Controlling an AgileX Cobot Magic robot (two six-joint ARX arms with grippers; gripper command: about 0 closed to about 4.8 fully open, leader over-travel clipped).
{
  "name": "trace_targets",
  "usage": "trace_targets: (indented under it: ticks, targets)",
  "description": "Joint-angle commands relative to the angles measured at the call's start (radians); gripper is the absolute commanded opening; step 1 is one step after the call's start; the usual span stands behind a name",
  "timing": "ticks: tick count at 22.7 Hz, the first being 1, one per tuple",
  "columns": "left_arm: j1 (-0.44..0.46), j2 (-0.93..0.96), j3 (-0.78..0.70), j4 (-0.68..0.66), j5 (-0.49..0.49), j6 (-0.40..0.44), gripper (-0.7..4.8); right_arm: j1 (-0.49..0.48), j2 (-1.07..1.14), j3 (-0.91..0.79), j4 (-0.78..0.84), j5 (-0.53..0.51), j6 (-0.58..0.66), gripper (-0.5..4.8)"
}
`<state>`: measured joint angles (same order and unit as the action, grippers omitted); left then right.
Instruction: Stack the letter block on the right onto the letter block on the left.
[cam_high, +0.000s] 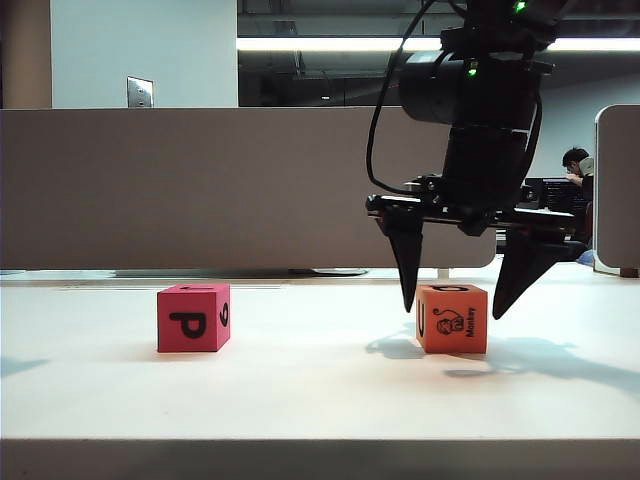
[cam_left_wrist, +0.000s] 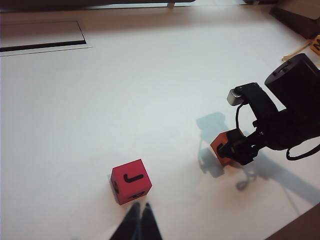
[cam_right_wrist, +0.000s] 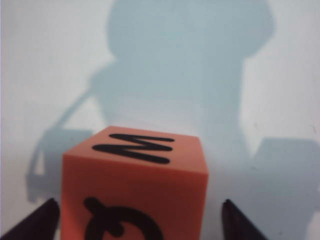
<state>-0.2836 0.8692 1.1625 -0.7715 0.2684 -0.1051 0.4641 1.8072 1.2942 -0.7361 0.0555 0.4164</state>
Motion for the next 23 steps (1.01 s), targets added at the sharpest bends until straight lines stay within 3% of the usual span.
trace_targets:
  ticks: [1, 3, 6, 13, 17, 23]
  targets:
    - [0.0, -0.003, 0.008, 0.025, -0.003, 0.001, -0.06, 0.001, -0.003, 0.006, 0.001, -0.006, 0.003, 2.8]
    - [0.0, -0.003, 0.008, 0.027, -0.003, 0.001, -0.06, 0.001, -0.003, 0.006, 0.001, -0.005, 0.003, 2.4]
    - [0.0, -0.003, 0.008, 0.027, -0.003, 0.001, -0.06, 0.001, -0.004, 0.009, 0.012, -0.006, -0.011, 2.38]
    - [0.0, -0.003, 0.008, 0.031, -0.05, 0.004, -0.06, 0.013, -0.004, 0.142, -0.039, -0.058, -0.175, 2.38]
    - [0.0, -0.003, 0.008, 0.045, -0.1, 0.027, -0.06, 0.06, -0.003, 0.32, -0.075, -0.121, -0.188, 2.38]
    - [0.0, -0.003, 0.008, 0.052, -0.099, 0.027, -0.06, 0.165, 0.076, 0.569, -0.162, -0.029, -0.221, 2.38]
